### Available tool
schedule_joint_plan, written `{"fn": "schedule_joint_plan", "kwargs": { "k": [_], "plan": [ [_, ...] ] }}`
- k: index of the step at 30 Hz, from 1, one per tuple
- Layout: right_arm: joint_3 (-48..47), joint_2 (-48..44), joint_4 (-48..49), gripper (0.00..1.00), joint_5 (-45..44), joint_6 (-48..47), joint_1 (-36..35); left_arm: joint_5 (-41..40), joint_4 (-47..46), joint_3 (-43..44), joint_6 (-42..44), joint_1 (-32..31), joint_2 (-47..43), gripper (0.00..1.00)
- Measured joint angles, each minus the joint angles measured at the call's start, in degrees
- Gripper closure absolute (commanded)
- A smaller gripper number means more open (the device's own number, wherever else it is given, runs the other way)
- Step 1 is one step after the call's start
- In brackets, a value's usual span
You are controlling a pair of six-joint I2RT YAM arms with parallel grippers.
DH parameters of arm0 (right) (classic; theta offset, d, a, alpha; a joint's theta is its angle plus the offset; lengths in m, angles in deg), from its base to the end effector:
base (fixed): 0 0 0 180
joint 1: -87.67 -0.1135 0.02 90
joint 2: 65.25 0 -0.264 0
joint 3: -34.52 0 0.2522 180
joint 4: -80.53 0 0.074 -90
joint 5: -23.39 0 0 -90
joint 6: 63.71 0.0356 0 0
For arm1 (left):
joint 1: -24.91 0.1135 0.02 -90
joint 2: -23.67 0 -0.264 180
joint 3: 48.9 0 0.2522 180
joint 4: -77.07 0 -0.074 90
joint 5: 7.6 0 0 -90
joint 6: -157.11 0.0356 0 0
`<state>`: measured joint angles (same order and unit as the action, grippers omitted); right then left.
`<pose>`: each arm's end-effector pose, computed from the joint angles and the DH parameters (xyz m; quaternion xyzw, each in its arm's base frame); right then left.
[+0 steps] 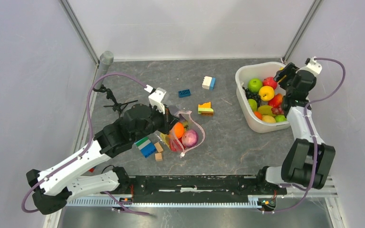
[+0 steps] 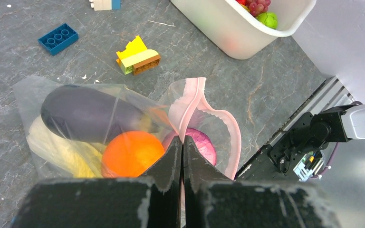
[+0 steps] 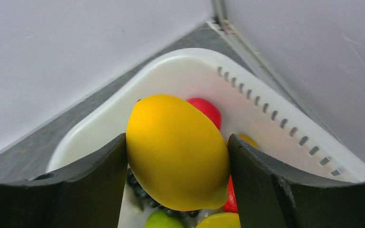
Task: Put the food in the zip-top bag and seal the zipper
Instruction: Pick up the fake fruit from the bin, then place the fake fruit in the zipper food storage bag.
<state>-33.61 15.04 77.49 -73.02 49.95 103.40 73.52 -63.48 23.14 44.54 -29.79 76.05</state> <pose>0.3142 -0.0926 0.2919 0.2993 0.7353 -0.0024 0.6080 0.1195 -0.1593 0.3705 0.1829 0.7961 -0.3085 0.4874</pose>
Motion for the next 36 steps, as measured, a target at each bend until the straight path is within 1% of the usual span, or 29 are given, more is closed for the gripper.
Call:
{"fn": "schedule_joint_plan", "kwargs": {
  "k": [1,3,6,8,12,16,17,24,28,30,33,36],
  "plan": [
    [0.57,-1.66,0.22,0.50,2.45,-0.09,0.20,0.00,0.11,-0.07,-0.02,0.00,-0.26,0.97],
    [2.86,-4.79,1.57,0.54,8.04,0.04,0.55,0.00,0.46,-0.07,0.00,0.04,-0.61,0.97],
    [8.07,-9.01,5.29,0.52,18.51,1.70,0.20,0.02,0.55,-0.11,0.00,0.11,-0.70,0.97],
    [9.57,-10.25,5.95,0.53,24.61,2.67,-1.14,0.07,0.52,-0.20,-0.02,0.11,-0.68,0.97],
    [10.62,-13.07,6.38,0.52,33.81,3.48,-6.49,0.07,0.26,-0.52,-0.02,0.11,-0.68,0.97],
    [12.90,-19.61,6.69,0.52,39.10,2.91,-13.81,0.07,0.24,-0.59,-0.02,0.11,-0.66,0.97],
    [13.51,-21.64,6.88,0.52,40.11,2.47,-16.63,0.07,0.22,-0.59,-0.02,0.11,-0.66,0.97],
    [16.55,-30.29,7.96,0.52,45.29,-1.86,-33.86,0.09,-0.07,-0.59,-0.04,0.11,-0.31,0.97],
    [17.94,-32.98,7.13,0.52,45.64,-5.62,-42.80,0.09,-0.26,-0.59,-0.07,0.11,-0.26,0.97],
    [18.03,-33.27,5.60,0.52,44.59,-7.58,-46.77,0.07,-0.46,-0.59,-0.07,0.11,-0.24,0.97],
    [17.49,-32.26,0.44,0.52,39.80,-11.63,-54.23,0.07,-0.55,-0.59,-0.11,0.11,-0.24,0.97],
    [17.27,-30.73,-2.78,0.52,35.36,-13.84,-60.19,0.07,-0.57,-0.59,-0.11,0.11,-0.13,0.97]
  ]
}}
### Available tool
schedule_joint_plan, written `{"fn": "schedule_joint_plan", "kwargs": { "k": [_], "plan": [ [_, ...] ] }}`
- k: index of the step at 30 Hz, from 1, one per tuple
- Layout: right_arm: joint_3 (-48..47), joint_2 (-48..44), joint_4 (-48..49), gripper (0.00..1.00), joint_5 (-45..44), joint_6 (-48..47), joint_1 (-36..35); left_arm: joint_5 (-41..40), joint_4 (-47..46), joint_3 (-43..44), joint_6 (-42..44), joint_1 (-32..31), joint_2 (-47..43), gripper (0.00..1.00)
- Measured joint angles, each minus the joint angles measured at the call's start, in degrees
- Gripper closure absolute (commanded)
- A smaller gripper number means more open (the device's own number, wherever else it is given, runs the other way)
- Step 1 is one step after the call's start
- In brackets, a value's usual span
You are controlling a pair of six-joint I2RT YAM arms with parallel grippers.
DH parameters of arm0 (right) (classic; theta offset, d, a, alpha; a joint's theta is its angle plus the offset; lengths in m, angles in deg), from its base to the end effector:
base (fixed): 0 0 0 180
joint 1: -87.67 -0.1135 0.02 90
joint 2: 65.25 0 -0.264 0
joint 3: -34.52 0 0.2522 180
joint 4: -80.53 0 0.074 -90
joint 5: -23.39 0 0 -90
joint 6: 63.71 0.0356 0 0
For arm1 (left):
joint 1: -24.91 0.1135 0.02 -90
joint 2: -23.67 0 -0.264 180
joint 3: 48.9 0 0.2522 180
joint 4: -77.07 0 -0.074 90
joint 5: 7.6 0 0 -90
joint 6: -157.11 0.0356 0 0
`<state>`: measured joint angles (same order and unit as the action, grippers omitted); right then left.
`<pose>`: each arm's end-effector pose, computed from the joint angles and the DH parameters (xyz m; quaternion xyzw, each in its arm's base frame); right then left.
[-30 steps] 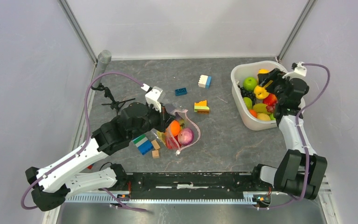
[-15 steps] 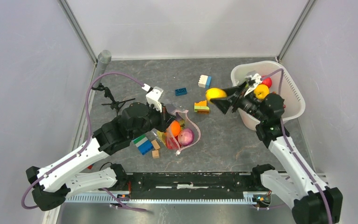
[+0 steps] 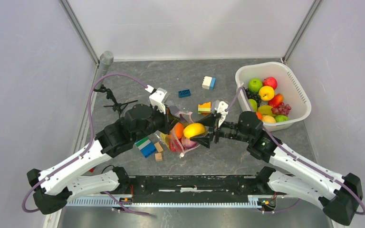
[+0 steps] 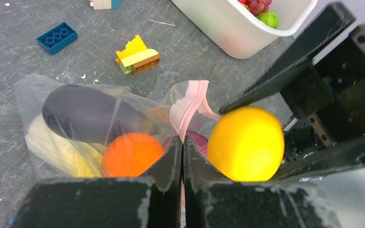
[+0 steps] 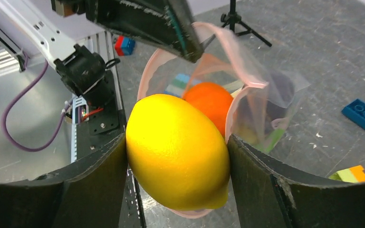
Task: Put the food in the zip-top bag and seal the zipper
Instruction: Place the fake fruit in the zipper food storage bag.
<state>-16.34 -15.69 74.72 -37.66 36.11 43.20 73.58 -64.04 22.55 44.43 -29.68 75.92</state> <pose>0.1347 0.1564 0.3119 -0.3737 0.6283 0.4632 0.5011 0.1200 -0.1593 0.3684 0.1815 0.7959 -0.3093 0.4877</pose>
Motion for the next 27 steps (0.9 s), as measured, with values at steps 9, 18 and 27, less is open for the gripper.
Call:
{"fn": "schedule_joint_plan", "kwargs": {
  "k": [9,18,27],
  "plan": [
    [-1.60,4.90,-1.20,0.52,-30.32,0.20,-16.70,-0.07,-0.15,0.00,-0.24,0.00,0.66,0.97],
    [-3.32,10.08,0.63,0.54,-62.97,3.02,-29.88,-0.04,-1.73,0.00,-0.68,0.04,2.27,0.97],
    [-2.29,16.87,9.99,0.50,-81.18,2.03,-31.89,2.19,-2.86,0.09,-1.05,0.15,2.91,0.98]
  ]
}}
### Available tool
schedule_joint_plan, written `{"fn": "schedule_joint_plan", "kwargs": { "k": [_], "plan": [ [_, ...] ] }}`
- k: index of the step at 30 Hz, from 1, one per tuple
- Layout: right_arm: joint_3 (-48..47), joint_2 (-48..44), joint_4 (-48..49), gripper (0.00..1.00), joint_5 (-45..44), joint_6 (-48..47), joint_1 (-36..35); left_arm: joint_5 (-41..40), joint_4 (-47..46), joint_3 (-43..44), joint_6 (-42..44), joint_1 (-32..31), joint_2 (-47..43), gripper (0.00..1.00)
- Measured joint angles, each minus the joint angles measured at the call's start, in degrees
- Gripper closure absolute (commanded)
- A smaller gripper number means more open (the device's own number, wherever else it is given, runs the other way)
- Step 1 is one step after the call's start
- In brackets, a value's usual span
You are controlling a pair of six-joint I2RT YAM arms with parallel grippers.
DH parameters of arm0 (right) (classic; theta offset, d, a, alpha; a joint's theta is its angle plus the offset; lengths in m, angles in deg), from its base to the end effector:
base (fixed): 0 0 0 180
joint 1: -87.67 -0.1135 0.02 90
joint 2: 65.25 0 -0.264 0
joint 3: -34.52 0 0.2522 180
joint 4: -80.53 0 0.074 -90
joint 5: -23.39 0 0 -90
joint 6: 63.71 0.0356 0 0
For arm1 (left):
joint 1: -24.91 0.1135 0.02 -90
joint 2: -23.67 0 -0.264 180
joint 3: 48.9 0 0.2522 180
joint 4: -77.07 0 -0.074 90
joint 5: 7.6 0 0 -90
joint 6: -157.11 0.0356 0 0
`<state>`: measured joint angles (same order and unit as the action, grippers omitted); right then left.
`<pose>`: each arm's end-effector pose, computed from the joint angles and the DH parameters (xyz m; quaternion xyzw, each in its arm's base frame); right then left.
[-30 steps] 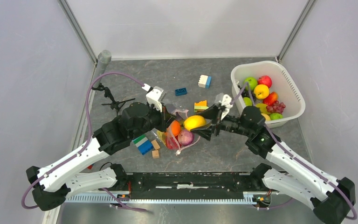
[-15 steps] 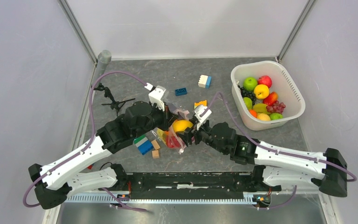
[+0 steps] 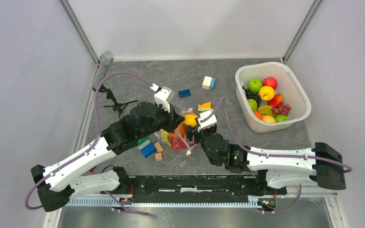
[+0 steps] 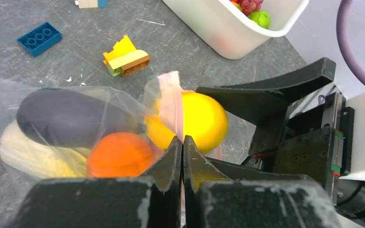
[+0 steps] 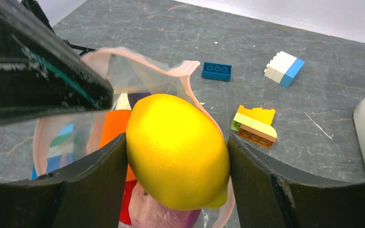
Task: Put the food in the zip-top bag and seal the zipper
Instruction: Place the fake fruit in the zipper food storage bag.
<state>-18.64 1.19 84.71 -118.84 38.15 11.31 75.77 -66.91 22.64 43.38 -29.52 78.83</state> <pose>0.0874 0.2407 0.2824 -0.1231 0.7303 0.1650 0.6514 0.1279 -0.1718 0.3645 0.1839 0.7957 -0.3259 0.4763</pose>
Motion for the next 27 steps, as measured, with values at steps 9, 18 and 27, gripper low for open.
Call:
{"fn": "schedule_joint_plan", "kwargs": {
  "k": [9,18,27],
  "plan": [
    [-0.66,1.25,6.10,0.53,4.94,1.62,2.56,1.09,-0.96,0.04,-0.07,0.00,0.50,0.97],
    [3.34,-0.94,7.26,0.52,17.73,8.94,2.36,-0.26,-0.83,0.17,-0.07,0.11,-0.46,0.97],
    [3.65,-0.39,9.18,0.53,15.10,8.83,5.92,1.38,-0.96,0.17,-0.17,0.11,-0.96,0.98]
  ]
}}
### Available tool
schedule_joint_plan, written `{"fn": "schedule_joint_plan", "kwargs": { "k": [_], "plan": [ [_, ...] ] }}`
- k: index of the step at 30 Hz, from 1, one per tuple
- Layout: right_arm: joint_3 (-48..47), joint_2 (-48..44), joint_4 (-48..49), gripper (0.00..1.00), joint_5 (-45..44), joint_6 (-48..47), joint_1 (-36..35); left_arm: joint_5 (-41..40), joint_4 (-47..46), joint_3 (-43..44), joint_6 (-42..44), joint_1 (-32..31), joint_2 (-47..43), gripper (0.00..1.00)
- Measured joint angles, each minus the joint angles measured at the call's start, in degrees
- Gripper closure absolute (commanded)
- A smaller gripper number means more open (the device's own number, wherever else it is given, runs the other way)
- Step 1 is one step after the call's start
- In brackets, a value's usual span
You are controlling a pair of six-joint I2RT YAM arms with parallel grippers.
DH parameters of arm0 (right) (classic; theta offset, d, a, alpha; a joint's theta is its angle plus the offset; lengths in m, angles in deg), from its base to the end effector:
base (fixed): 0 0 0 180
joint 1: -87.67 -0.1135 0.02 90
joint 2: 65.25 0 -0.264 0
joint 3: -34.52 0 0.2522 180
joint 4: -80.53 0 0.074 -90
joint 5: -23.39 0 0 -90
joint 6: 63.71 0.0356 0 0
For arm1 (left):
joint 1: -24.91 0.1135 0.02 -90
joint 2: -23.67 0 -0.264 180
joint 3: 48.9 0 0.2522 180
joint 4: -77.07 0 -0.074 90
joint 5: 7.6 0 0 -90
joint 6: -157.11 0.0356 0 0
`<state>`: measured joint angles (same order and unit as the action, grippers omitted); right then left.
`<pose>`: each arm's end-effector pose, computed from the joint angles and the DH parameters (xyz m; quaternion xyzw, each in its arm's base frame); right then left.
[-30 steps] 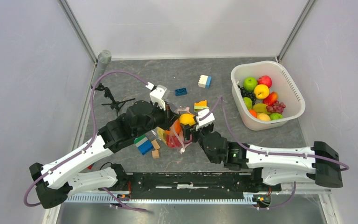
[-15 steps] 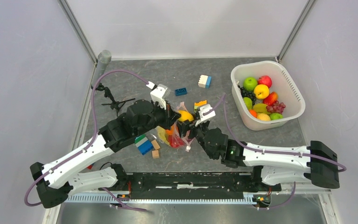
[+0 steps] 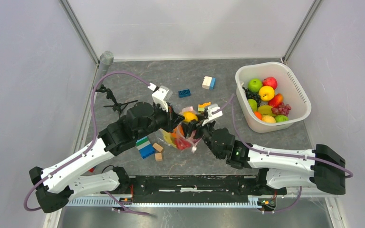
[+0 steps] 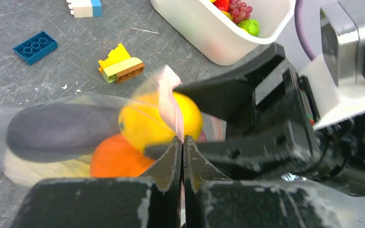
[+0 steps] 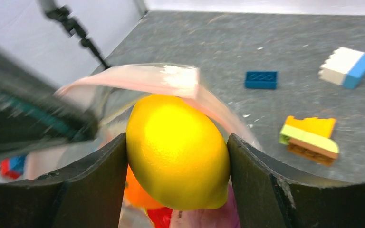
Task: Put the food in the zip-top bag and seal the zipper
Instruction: Place the fake fruit in the zipper food storage bag, then zip the zipper food storage bag at the center of the board.
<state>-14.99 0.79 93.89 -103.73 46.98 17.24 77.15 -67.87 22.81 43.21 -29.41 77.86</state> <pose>0.1063 0.2348 0.2773 -0.0911 0.7168 0.3033 0.6213 0.1254 -0.1690 0.3705 0.1853 0.7847 -0.3438 0.4814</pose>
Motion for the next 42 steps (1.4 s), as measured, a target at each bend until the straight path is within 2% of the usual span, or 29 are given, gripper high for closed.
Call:
{"fn": "schedule_joint_plan", "kwargs": {
  "k": [6,11,12,16,19,21,24,30,36,42],
  "plan": [
    [-1.20,3.04,4.70,0.42,-3.30,-1.01,4.46,0.94,-0.52,0.00,-0.17,0.00,-0.07,0.98],
    [-3.04,6.45,7.82,0.38,4.09,-3.17,5.64,0.66,-0.02,0.00,-0.17,0.00,-0.28,0.98],
    [-3.69,7.17,7.82,0.35,6.23,-3.78,6.29,0.28,0.28,0.00,-0.17,0.04,-0.50,0.98],
    [-7.61,9.42,4.66,0.27,9.35,-5.33,7.23,-1.38,1.44,0.00,-0.17,0.35,-1.68,0.98],
    [-7.96,9.44,3.93,0.19,13.73,-5.09,8.94,-1.73,1.53,0.00,-0.15,0.35,-2.12,0.97],
    [-7.98,9.40,2.91,0.10,18.75,-4.44,11.23,-1.99,1.18,0.00,-0.17,0.35,-2.14,0.97],
    [-7.43,7.91,1.33,0.03,25.27,-4.07,13.77,-2.27,1.36,-0.04,-0.17,0.20,-2.47,0.97],
    [-7.39,0.26,-4.17,0.03,34.14,-5.68,15.52,-3.23,1.75,-0.24,-0.20,-0.37,-4.55,0.97],
    [-5.22,-10.03,-8.02,0.15,39.80,-6.71,14.97,-6.32,0.59,-0.24,-0.20,-0.13,-5.35,0.97],
    [-3.37,-18.88,-10.21,0.13,45.46,-6.86,14.56,-7.85,-0.15,-0.31,-0.22,-0.11,-4.85,0.97]
  ]
}}
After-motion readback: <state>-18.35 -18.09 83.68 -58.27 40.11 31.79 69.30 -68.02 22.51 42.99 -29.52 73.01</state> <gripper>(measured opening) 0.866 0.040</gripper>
